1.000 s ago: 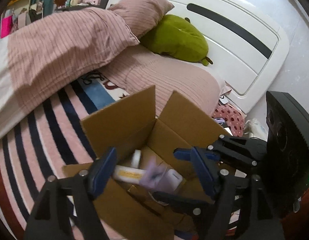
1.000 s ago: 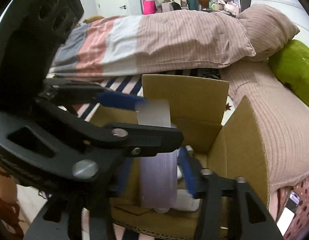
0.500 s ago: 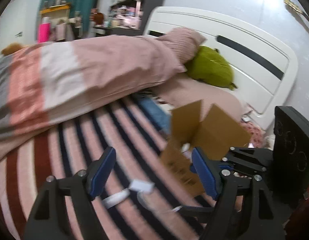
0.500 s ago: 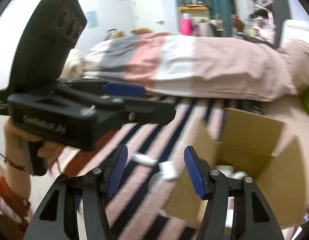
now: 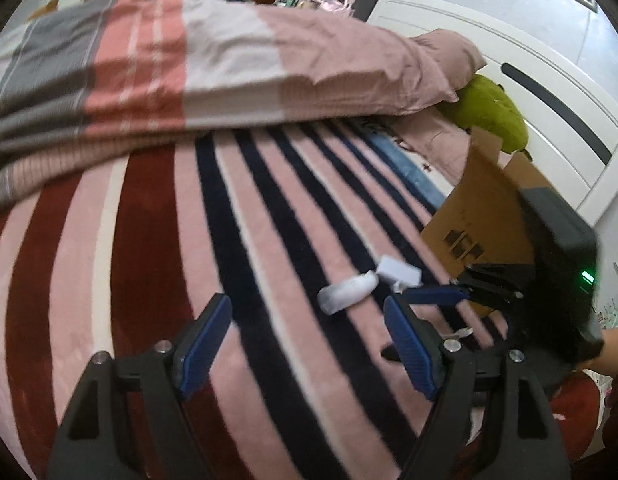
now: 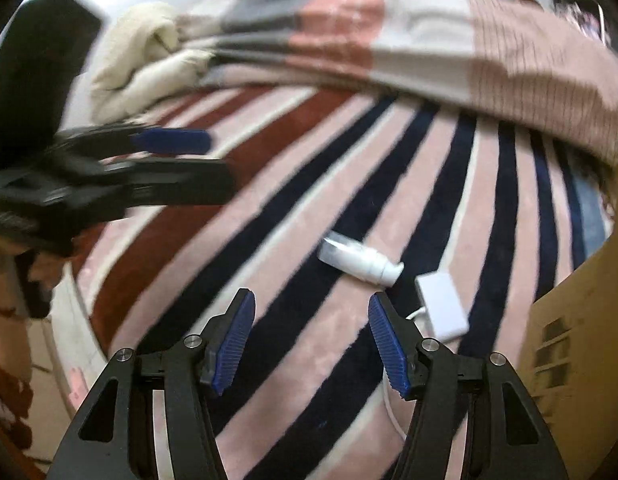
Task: Organize rigid objects
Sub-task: 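Return the right gripper and grasp the white pump bottle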
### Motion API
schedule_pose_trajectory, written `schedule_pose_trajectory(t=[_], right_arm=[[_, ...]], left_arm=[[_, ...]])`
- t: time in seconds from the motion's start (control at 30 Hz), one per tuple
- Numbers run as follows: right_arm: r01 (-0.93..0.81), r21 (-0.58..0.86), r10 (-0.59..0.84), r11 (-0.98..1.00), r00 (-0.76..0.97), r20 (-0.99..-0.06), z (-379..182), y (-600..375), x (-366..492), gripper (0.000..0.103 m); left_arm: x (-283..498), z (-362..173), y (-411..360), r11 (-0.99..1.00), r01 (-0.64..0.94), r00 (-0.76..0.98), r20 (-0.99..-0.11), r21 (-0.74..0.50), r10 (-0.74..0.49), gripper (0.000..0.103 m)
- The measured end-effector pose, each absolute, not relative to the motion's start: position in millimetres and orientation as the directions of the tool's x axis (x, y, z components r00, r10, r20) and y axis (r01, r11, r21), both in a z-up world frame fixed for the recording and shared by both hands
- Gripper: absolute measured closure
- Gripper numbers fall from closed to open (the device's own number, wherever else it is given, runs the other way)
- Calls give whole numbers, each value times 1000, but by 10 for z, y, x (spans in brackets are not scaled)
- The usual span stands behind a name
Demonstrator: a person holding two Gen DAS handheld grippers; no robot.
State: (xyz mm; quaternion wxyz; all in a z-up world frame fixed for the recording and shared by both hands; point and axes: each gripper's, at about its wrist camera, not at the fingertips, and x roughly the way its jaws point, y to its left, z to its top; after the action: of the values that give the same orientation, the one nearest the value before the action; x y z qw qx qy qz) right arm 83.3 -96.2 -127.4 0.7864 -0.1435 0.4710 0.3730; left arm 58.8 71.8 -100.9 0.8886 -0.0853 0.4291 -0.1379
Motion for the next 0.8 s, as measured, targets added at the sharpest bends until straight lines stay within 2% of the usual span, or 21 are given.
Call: schedule_pose_trajectory(t=[0.13, 0.23, 0.4, 0.43, 0.53, 0.67, 0.8], right_arm=[[-643, 161, 417, 749, 269, -868, -1577, -978, 1107, 39], [-612, 209, 447, 762, 264, -855, -1696, -940, 1258, 32], [-601, 179, 440, 779, 322, -838, -1717, -804, 1295, 27], [-598, 169, 432, 784, 329, -840, -1728, -779, 1298, 27], [-586, 76, 364, 807, 392, -845, -1742, -706, 1247, 43], [-615, 51, 375, 787, 411, -831, -1691, -699, 1162, 44], [-672, 73, 443, 737, 400, -802, -1491, -715, 1003, 44]], left_arm=[[592, -1154, 800, 945, 153, 584, -745, -289, -322, 27], [598, -1218, 847, 941, 143, 583, -743, -305, -330, 27], [607, -1256, 856, 941, 142, 582, -743, -307, -330, 27], [612, -1260, 856, 940, 143, 583, -742, -309, -332, 27], [627, -1265, 848, 938, 145, 580, -741, -315, -339, 27], [638, -1244, 801, 930, 164, 570, -738, -330, -362, 27], [659, -1171, 689, 902, 213, 545, -720, -376, -429, 27]])
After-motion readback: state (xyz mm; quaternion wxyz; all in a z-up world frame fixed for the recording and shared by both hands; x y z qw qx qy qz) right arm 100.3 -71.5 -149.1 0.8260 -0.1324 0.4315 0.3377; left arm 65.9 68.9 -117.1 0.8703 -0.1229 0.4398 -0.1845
